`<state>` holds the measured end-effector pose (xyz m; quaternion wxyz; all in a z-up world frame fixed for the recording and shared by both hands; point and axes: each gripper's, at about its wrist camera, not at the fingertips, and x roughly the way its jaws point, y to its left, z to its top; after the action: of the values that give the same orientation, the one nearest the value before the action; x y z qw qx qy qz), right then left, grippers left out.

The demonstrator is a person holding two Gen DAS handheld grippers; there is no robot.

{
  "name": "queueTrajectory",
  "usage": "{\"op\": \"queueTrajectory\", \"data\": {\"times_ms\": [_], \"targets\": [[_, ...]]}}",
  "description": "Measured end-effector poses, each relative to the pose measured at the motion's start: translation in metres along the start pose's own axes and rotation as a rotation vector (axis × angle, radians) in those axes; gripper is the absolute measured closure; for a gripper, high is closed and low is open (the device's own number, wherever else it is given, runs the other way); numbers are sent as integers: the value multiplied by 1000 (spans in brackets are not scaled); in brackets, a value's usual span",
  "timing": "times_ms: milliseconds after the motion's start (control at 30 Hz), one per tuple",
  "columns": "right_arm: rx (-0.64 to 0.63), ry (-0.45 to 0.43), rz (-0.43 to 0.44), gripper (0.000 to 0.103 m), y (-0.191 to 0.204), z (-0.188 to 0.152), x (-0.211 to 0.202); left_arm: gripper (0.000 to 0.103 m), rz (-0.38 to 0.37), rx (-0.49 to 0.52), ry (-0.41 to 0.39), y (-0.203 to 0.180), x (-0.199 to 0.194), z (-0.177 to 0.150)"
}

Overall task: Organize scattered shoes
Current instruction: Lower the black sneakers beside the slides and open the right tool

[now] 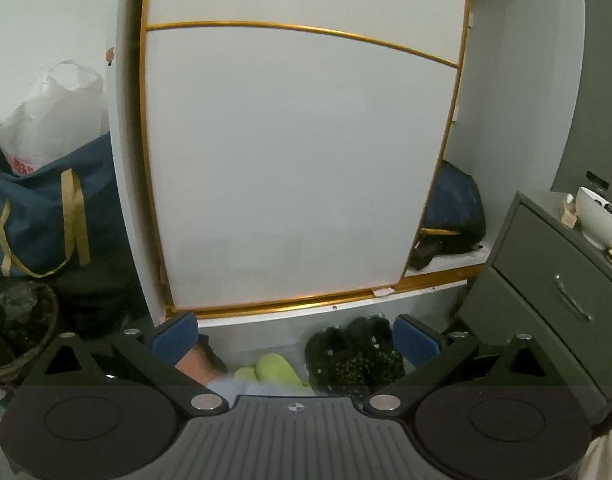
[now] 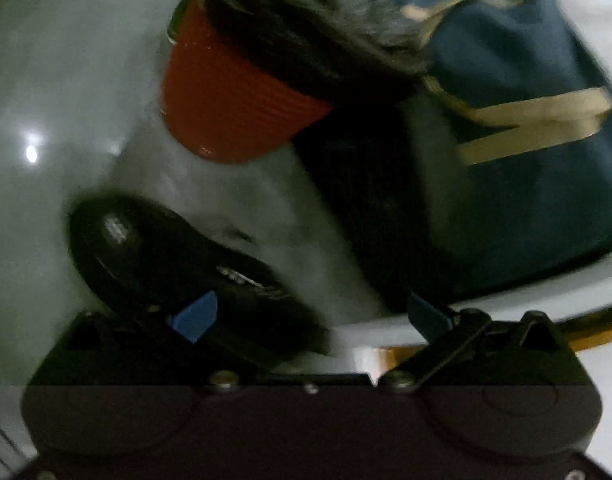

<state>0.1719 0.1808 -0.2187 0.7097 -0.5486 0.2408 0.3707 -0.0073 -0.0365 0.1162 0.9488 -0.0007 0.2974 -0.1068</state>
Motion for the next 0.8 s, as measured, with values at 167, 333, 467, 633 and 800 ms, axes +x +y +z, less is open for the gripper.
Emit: {"op": "queueTrajectory", "data": {"times_ms": [167,333,467,633,800], "targets": [[169,40,54,29,59,57,49,0,1,16,7,-4,1,0],[137,132,32,46,77,44,78,0,-10,4,-4,-2,-2,2],[149,234,167,46,58,29,70,0,-14,-7,-13,-1,-4,3],[124,226,182,55,55,14,48,0,-20,-21,-21,1,-5,5],[514,-40,204,6,-4,-29,-21,0,-26,-35,-28,3,-6,6]]}}
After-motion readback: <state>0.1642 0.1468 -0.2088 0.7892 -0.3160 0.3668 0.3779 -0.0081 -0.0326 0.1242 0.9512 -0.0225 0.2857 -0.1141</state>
